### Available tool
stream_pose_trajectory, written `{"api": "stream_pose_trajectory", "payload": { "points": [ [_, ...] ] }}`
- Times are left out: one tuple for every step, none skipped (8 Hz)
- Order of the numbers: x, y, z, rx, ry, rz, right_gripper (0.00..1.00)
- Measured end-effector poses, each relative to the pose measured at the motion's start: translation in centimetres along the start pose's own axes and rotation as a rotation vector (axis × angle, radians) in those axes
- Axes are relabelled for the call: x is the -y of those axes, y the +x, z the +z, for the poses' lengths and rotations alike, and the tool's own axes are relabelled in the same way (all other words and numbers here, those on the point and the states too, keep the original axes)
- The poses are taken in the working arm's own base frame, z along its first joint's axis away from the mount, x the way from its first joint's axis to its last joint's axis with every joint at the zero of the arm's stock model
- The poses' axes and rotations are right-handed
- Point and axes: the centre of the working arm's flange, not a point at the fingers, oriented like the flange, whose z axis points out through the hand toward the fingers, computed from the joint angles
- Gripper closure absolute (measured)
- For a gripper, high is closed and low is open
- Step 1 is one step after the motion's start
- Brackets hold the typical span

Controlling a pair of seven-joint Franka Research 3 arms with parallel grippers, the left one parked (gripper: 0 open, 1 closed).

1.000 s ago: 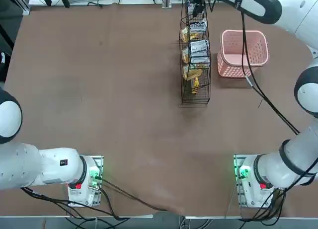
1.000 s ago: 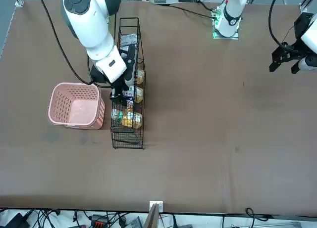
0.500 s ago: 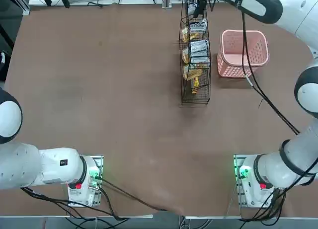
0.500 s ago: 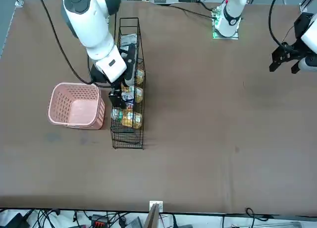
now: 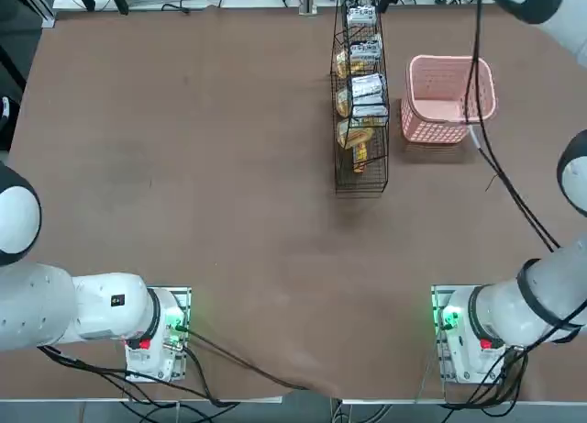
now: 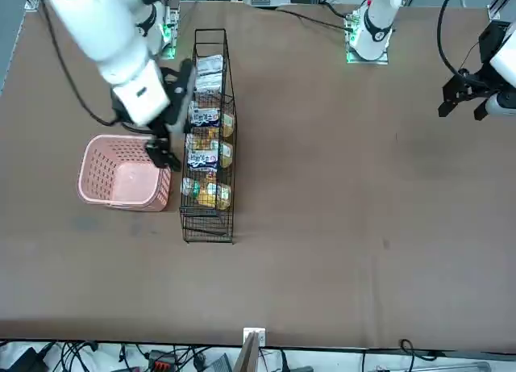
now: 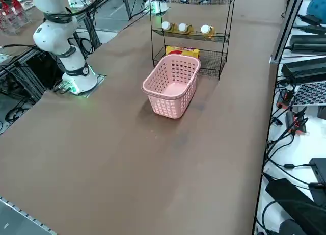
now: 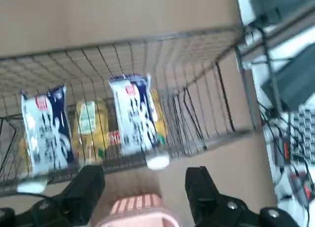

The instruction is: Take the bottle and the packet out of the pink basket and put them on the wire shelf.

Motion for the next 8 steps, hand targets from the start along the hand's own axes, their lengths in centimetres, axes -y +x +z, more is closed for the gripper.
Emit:
{"api": "stream_pose_trajectory", "payload": {
  "points": [
    [-0.6, -2.0, -1.9, 0.010, -0.004, 0.058, 0.00],
    [-1.0, -4.3, -3.9, 0.025, -0.003, 0.136, 0.00],
    [-1.5, -7.3, -5.8, 0.052, 0.001, 0.221, 0.00],
    [-2.3, -10.9, -7.6, 0.082, 0.004, 0.316, 0.00],
    [-3.4, -15.1, -8.8, 0.108, 0.004, 0.426, 0.00],
    [-4.5, -19.0, -9.6, 0.134, -0.001, 0.531, 0.00],
    [-5.1, -21.7, -9.9, 0.161, -0.012, 0.643, 0.00],
    [-5.3, -23.4, -9.9, 0.186, -0.024, 0.762, 0.00]
  ]
}}
